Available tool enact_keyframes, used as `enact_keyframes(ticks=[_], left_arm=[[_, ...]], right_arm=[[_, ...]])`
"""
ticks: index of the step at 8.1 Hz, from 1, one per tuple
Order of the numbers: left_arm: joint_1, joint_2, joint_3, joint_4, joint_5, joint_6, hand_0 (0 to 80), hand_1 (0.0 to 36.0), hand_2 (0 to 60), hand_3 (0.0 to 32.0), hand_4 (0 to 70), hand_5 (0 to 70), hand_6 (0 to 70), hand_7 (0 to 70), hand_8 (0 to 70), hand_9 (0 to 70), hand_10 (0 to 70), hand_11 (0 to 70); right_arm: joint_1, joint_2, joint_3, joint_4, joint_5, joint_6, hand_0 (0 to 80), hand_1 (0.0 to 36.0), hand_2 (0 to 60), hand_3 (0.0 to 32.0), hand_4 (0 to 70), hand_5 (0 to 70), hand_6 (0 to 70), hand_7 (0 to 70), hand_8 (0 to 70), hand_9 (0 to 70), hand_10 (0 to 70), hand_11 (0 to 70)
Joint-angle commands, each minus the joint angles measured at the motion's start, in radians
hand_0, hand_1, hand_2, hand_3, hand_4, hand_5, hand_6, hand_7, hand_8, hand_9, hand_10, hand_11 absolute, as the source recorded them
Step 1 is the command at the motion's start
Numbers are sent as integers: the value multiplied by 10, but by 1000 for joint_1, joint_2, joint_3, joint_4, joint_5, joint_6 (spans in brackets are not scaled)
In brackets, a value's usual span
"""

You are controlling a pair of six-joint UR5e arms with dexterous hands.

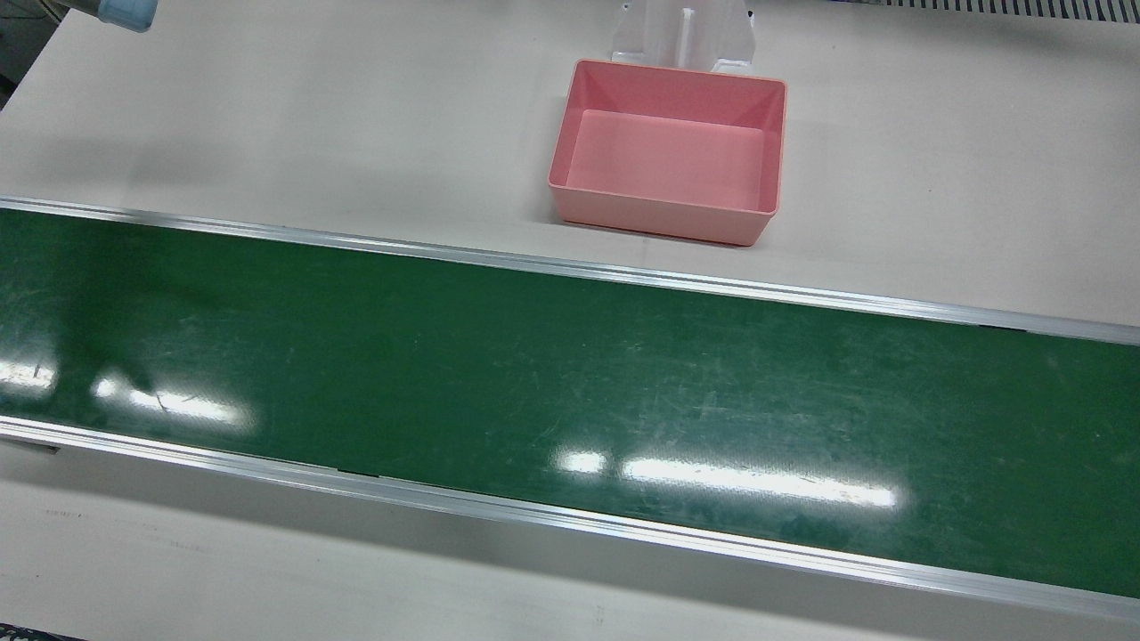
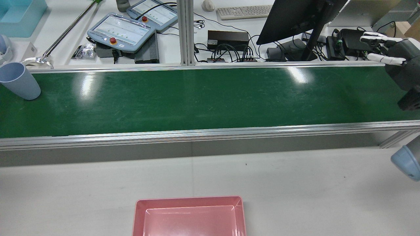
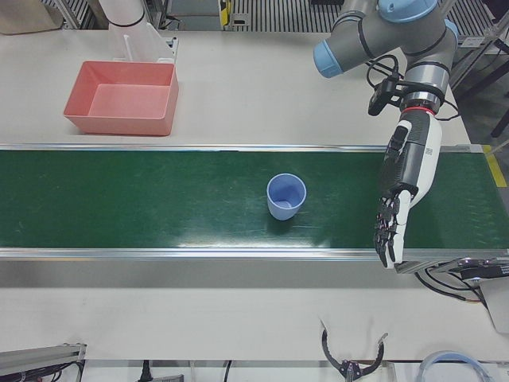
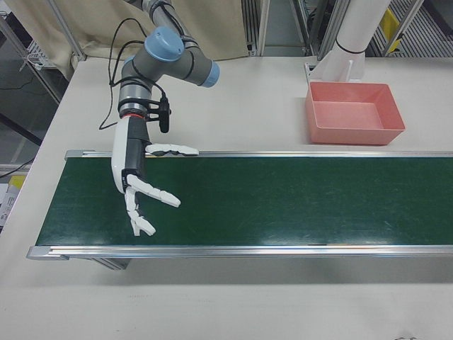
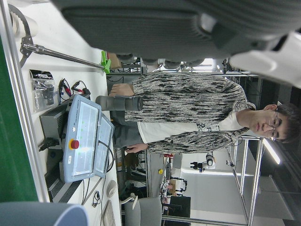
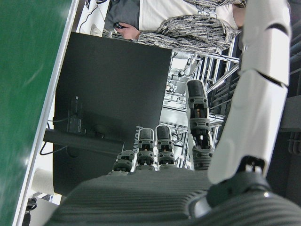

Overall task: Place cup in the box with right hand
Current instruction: 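Move the right hand forward over the conveyor toward the approaching cup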

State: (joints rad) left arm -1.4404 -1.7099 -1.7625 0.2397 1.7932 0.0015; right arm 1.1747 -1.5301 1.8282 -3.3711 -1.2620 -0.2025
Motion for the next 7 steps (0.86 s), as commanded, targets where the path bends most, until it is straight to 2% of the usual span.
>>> enact_keyframes(ticks=[1,2,3,4,5,6,7], left_arm=[[0,-1,0,0,0,0,0,0,0,0,0,0,0,0,0,0,0,0],[0,-1,0,0,0,0,0,0,0,0,0,0,0,0,0,0,0,0],[0,-1,2,0,0,0,0,0,0,0,0,0,0,0,0,0,0,0],[0,-1,2,0,0,-1,0,0,0,0,0,0,0,0,0,0,0,0],[0,-1,2,0,0,0,0,0,0,0,0,0,0,0,0,0,0,0],[0,-1,2,0,0,0,0,0,0,0,0,0,0,0,0,0,0,0],[0,-1,3,-2,0,0,0,0,0,0,0,0,0,0,0,0,0,0]], right_arm=[[-127,111,-3,-121,122,-2,556,151,0,0,322,61,72,264,109,204,40,75],[-165,132,11,-164,159,-2,552,149,0,0,325,60,72,265,108,203,38,71],[-223,151,31,-200,215,-2,521,178,149,0,291,57,72,271,106,203,34,65],[-269,177,23,-197,251,-6,539,151,43,0,348,55,72,278,106,204,30,57],[-289,192,22,-195,268,-18,533,159,73,0,337,55,71,274,106,204,26,52],[-294,191,20,-192,269,-29,543,138,0,0,353,54,70,266,105,201,26,52],[-299,192,13,-185,271,-38,540,151,35,0,325,56,68,252,104,196,28,56]])
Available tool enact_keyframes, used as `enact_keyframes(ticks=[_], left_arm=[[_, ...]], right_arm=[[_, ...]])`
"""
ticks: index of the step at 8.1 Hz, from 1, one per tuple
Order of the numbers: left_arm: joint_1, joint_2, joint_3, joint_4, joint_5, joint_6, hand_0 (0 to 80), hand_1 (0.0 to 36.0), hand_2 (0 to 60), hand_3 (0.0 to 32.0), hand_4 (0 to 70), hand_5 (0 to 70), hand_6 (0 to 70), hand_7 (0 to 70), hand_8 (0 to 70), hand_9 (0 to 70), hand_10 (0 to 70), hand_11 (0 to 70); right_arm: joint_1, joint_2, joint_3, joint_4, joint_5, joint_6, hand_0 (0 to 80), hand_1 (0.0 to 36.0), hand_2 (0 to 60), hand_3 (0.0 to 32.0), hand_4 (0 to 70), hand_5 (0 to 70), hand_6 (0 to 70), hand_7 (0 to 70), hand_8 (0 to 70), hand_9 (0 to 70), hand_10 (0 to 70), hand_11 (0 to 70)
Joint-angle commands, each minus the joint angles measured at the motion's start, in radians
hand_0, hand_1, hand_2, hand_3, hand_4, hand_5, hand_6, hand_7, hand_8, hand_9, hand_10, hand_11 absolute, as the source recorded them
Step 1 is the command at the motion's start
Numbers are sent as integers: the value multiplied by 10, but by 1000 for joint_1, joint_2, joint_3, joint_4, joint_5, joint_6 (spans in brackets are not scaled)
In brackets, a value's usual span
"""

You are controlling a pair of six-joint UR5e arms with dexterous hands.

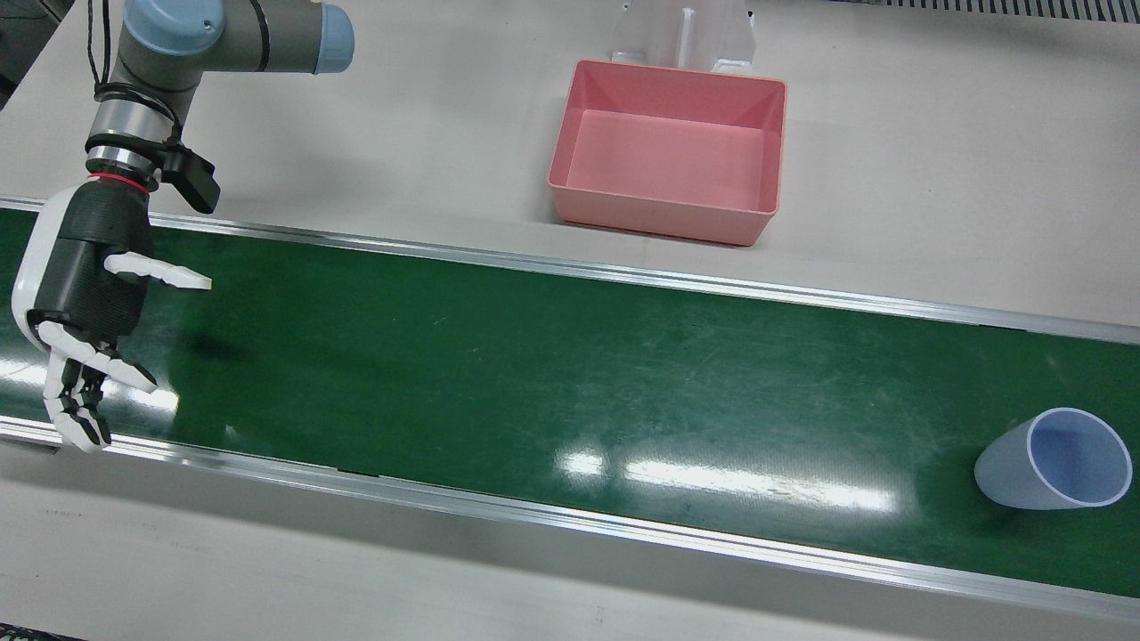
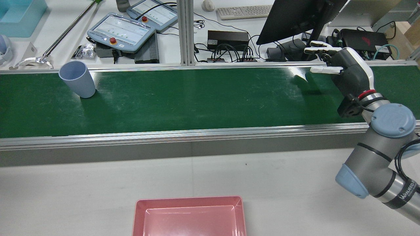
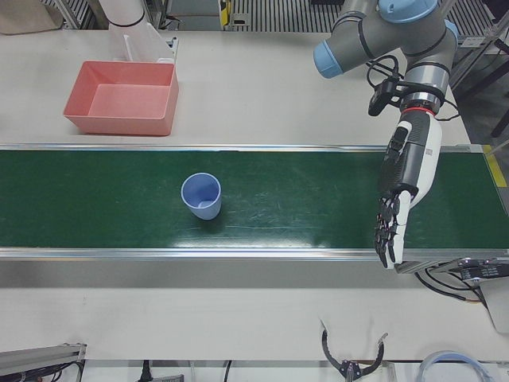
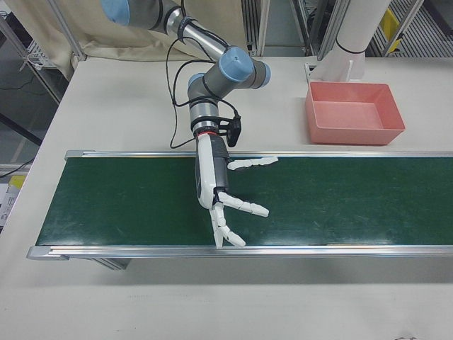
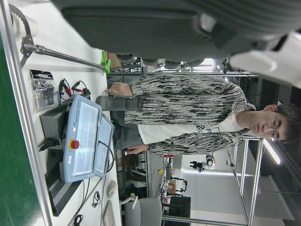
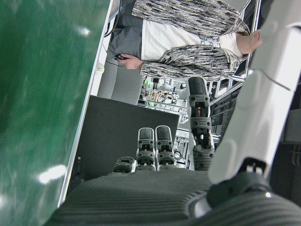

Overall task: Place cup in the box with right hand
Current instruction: 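Hold the open right hand on the belt, waiting for the blue cup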

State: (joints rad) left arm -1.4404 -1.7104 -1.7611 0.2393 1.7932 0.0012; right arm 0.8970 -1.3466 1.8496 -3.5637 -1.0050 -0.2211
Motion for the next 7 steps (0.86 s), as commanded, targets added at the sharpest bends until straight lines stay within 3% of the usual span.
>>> enact_keyframes(ticks=[1,2,3,4,7], left_arm=[[0,0,2,-2,0,0,0,0,0,0,0,0,0,0,0,0,0,0],[0,0,0,-2,0,-1,0,0,0,0,0,0,0,0,0,0,0,0],[0,-2,0,-2,0,0,0,0,0,0,0,0,0,0,0,0,0,0],[0,-2,0,0,0,0,0,0,0,0,0,0,0,0,0,0,0,0],[0,-2,0,0,0,0,0,0,0,0,0,0,0,0,0,0,0,0]], right_arm=[[-23,10,-12,13,13,-23,545,154,34,0,309,58,67,243,102,193,29,58],[-26,12,-12,13,12,-35,548,153,31,0,286,61,65,232,101,190,36,68],[-26,26,-27,13,9,-38,543,182,110,0,221,64,63,213,99,182,41,78],[-26,29,-32,13,8,-55,570,172,50,0,244,67,63,211,98,180,40,77],[-26,29,-33,11,5,-96,594,176,24,0,230,73,62,198,95,173,39,77]])
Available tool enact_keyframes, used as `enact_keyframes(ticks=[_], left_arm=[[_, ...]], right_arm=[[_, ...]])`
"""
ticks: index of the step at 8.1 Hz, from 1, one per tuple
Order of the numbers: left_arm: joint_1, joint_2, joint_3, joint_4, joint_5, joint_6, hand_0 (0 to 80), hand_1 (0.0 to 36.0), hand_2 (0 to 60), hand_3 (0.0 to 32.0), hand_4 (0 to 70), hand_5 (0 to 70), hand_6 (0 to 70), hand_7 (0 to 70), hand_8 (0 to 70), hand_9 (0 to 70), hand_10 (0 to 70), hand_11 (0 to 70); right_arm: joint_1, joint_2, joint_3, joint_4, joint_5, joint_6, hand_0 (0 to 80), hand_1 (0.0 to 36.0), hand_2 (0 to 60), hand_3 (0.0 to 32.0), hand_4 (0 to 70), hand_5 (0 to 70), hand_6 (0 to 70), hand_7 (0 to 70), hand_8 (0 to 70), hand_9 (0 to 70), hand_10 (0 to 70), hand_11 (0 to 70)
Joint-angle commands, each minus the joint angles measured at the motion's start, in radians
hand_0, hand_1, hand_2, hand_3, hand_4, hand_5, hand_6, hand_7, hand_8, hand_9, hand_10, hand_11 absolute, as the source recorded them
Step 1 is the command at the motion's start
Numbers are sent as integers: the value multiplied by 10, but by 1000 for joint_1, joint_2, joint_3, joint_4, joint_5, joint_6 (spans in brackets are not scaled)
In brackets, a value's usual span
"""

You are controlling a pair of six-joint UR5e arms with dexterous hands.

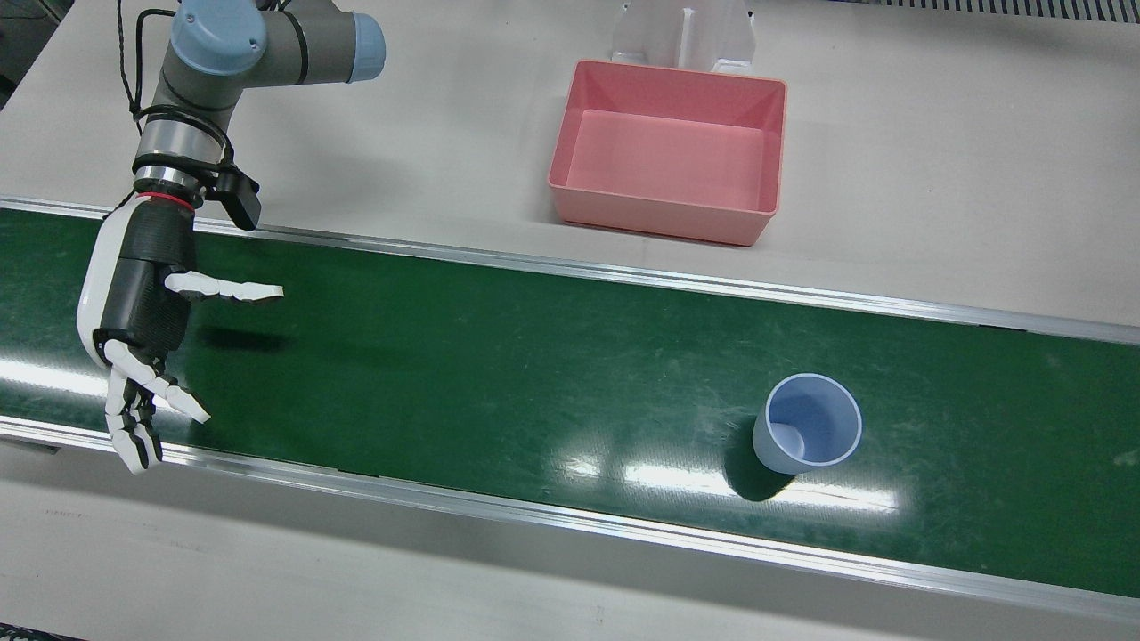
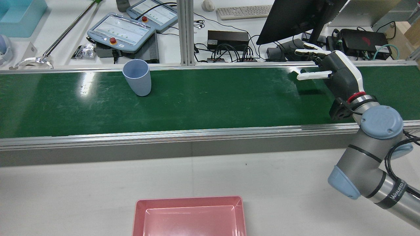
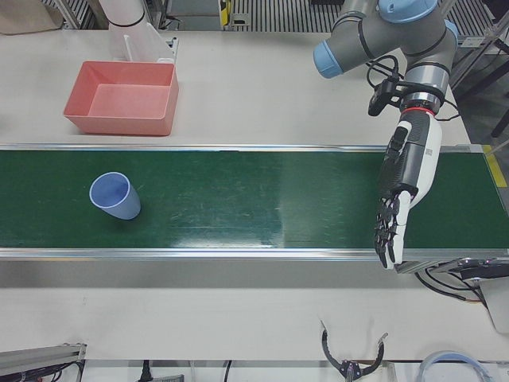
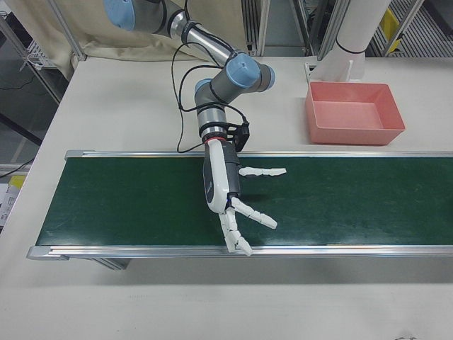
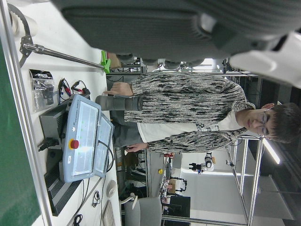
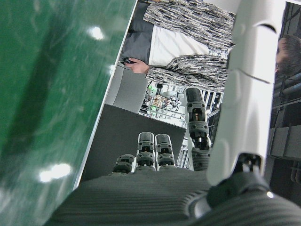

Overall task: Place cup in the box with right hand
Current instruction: 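Hold the open right hand on the belt, waiting for the blue cup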

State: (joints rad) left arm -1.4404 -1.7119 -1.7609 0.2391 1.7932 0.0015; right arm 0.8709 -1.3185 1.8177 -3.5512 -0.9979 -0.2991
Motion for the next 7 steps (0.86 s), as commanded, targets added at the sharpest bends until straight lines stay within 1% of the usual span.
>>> enact_keyframes(ticks=[1,2,4,5,7], left_arm=[[0,0,0,0,0,0,0,0,0,0,0,0,0,0,0,0,0,0],[0,0,0,0,0,0,0,0,0,0,0,0,0,0,0,0,0,0],[0,0,0,0,0,0,0,0,0,0,0,0,0,0,0,0,0,0],[0,0,0,0,0,0,0,0,0,0,0,0,0,0,0,0,0,0],[0,1,0,0,0,0,0,0,0,0,0,0,0,0,0,0,0,0]], right_arm=[[0,1,-11,0,-2,-23,595,176,23,0,221,74,61,195,94,172,39,78],[-1,1,-15,0,-2,-26,603,165,0,0,234,72,61,194,94,171,38,77],[0,5,-14,0,-2,-28,586,184,48,0,211,73,61,195,94,172,40,79],[0,4,-15,23,-4,-26,591,175,24,0,220,73,61,195,95,173,41,81],[-22,7,-12,37,-7,-32,575,157,23,0,212,69,60,190,95,173,45,85]])
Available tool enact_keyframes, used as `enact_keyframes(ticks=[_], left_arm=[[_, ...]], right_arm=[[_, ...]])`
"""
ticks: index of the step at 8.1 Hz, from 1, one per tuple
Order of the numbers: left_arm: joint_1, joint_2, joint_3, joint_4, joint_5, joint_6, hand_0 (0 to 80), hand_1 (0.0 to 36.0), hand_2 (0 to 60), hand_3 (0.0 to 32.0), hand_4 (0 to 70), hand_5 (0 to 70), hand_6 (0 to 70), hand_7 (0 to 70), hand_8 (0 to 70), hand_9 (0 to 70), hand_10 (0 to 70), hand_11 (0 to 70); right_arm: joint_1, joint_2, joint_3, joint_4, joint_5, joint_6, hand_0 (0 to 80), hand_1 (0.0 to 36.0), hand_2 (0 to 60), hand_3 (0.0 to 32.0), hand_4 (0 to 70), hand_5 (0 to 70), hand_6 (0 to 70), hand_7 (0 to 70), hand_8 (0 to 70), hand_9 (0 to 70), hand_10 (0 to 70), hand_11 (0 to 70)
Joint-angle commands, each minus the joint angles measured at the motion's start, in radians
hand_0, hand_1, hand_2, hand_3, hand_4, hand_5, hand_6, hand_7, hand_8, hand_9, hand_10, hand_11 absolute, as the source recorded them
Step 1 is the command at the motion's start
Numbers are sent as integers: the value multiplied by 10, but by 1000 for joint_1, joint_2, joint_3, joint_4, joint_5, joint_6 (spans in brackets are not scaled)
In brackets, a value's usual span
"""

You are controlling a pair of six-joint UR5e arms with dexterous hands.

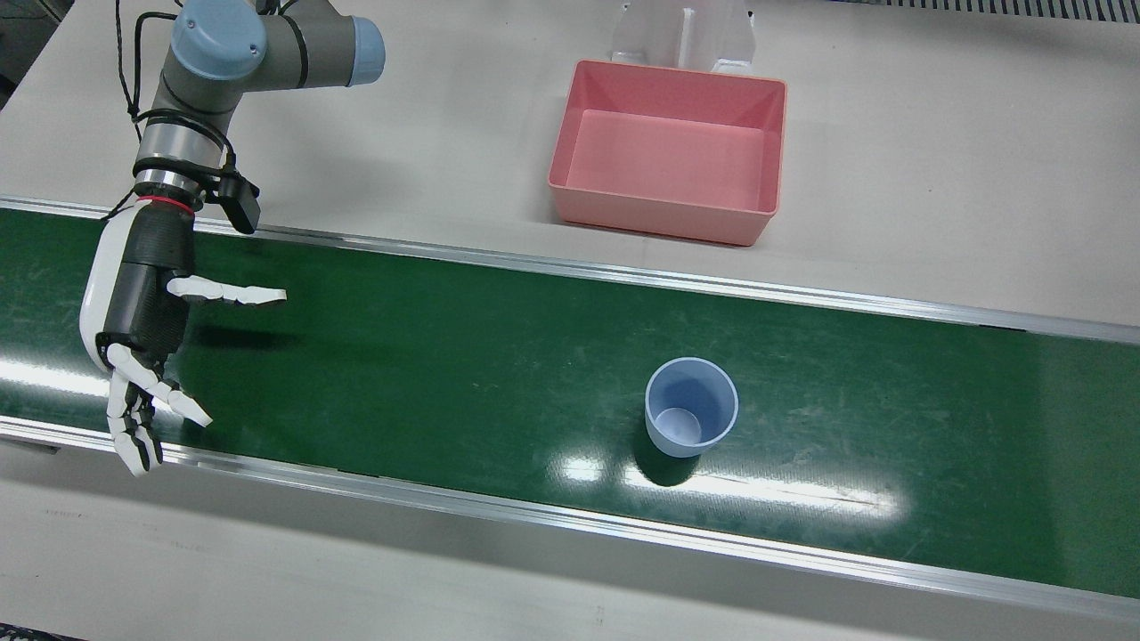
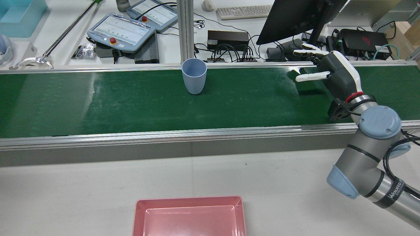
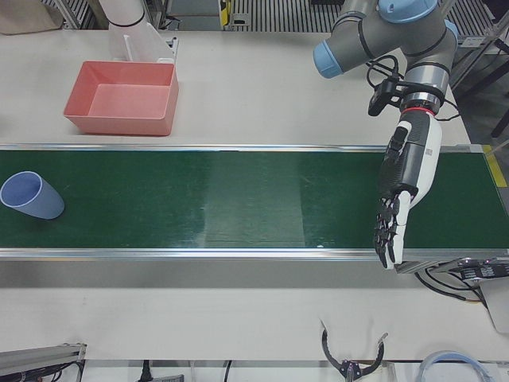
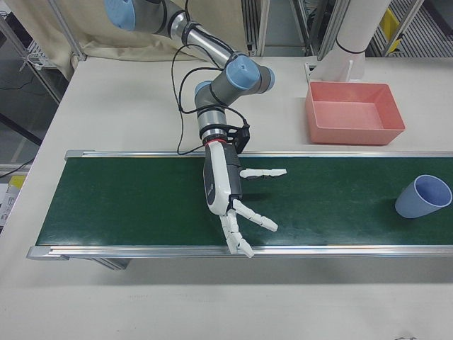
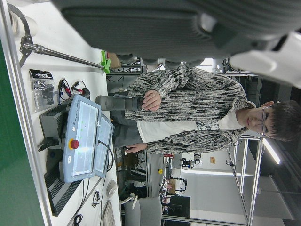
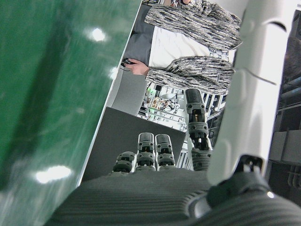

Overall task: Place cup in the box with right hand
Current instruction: 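Hold the open right hand on the belt, waiting for the blue cup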

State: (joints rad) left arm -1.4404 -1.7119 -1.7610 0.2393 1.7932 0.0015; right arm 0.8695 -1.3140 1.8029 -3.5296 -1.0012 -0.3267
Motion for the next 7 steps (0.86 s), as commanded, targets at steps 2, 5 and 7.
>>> enact_keyframes(ticks=[2,5,7], left_arm=[[0,0,0,0,0,0,0,0,0,0,0,0,0,0,0,0,0,0],[0,0,0,0,0,0,0,0,0,0,0,0,0,0,0,0,0,0],[0,0,0,0,0,0,0,0,0,0,0,0,0,0,0,0,0,0]], right_arm=[[-52,1,6,15,-4,-17,569,151,22,0,241,66,60,198,94,174,42,79],[-52,1,9,14,-4,-18,582,181,49,0,205,72,61,198,95,175,38,76],[-52,2,9,14,-4,-23,581,170,25,0,228,70,61,199,96,175,35,71]])
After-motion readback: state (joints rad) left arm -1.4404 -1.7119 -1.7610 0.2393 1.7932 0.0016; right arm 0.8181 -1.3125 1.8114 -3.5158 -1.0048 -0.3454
